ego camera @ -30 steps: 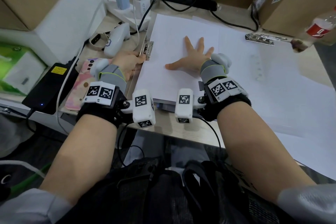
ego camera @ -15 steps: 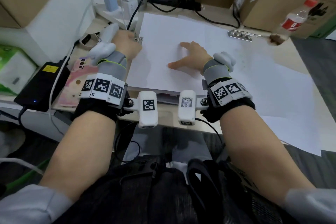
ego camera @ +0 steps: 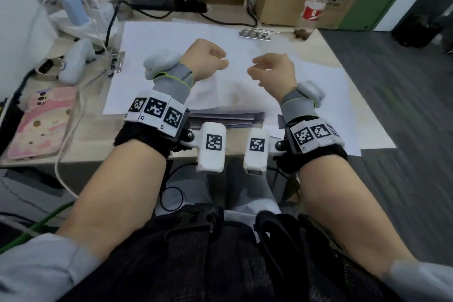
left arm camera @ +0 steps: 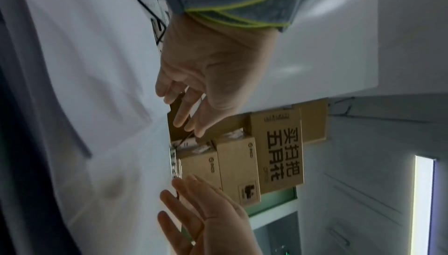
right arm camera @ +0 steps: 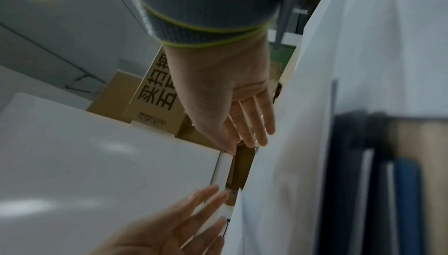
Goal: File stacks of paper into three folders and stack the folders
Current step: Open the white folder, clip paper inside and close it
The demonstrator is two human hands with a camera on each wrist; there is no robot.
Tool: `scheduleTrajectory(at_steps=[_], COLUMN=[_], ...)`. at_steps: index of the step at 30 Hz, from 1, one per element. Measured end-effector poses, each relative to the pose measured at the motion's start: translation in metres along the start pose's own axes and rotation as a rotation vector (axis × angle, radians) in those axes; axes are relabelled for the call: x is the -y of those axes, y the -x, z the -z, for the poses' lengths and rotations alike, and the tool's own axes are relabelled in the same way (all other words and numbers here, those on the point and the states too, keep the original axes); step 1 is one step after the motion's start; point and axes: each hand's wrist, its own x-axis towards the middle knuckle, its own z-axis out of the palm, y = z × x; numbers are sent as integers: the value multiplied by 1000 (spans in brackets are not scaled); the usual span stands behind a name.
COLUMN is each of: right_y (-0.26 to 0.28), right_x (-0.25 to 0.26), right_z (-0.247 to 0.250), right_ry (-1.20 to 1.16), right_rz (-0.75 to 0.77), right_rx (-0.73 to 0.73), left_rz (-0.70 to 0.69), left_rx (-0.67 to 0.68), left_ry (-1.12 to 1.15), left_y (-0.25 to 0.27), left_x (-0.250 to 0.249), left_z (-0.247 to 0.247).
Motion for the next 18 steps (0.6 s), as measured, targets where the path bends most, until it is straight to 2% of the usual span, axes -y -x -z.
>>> scheduleTrajectory(at_steps=[4, 7, 9, 12, 14, 16, 18], right_y=[9, 16, 22, 31, 35, 38, 40], right_x=[-33, -62, -80, -98, -105, -111, -116], right_z=[51, 86, 103, 116, 121, 124, 127], right_ry=[125, 230, 364, 546, 615, 618, 518], right_rz=[-121, -292, -408, -548, -609, -644, -650], right_rx=[-240, -321, -309, -183, -148, -151, -154], left_rz=[-71, -98, -108, -98, -70, -35, 1], left_rx=[126, 185, 215, 220, 232, 226, 197], left_ry=[-17, -30, -49, -86, -98, -113, -116], left_y=[-3, -6, -8, -12, -15, -16, -17], left_x=[-29, -43, -49, -51, -50, -46, -41], left_z=[-46, -76, -92, -109, -120, -127, -131])
